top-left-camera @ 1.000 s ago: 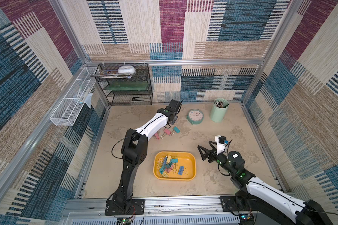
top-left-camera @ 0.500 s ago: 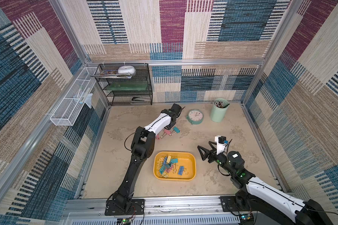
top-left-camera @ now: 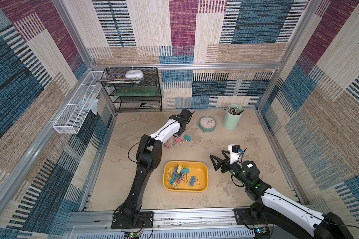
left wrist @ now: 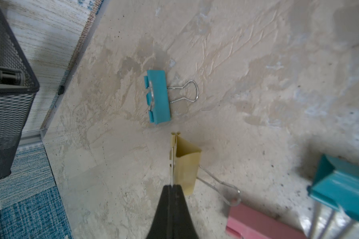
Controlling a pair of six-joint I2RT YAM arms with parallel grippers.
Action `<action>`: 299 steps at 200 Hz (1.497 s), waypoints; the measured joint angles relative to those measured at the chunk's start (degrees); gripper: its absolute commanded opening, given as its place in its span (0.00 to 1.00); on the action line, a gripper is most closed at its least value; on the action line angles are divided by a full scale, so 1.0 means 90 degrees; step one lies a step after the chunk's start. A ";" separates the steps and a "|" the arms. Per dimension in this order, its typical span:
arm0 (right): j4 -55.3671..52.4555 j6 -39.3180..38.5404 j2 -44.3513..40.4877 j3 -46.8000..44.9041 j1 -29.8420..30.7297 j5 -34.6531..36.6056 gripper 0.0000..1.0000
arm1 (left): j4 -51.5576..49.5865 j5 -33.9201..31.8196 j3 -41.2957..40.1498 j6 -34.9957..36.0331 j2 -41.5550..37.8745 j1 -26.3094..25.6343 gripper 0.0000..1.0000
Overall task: Put the binder clips in the storage box
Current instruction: Pick up the binder clip at the center of the board, then place the binder clip in the storage box.
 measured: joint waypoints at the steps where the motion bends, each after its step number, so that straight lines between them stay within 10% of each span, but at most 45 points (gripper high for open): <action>1: 0.0000 0.0000 0.0000 0.0000 0.0000 0.0000 0.98 | -0.0002 0.0007 -0.0012 -0.0015 -0.0022 0.0002 0.00; 157: -0.0041 -0.0063 -0.0158 0.0000 0.0000 0.0146 0.98 | -0.0029 0.2312 -0.4061 -0.3507 -0.4634 -0.1834 0.00; 299: -0.0136 0.0027 -0.0355 -0.0044 0.0000 0.0481 0.98 | 0.1180 0.3096 -0.6239 -0.4877 -0.4515 -0.2897 0.03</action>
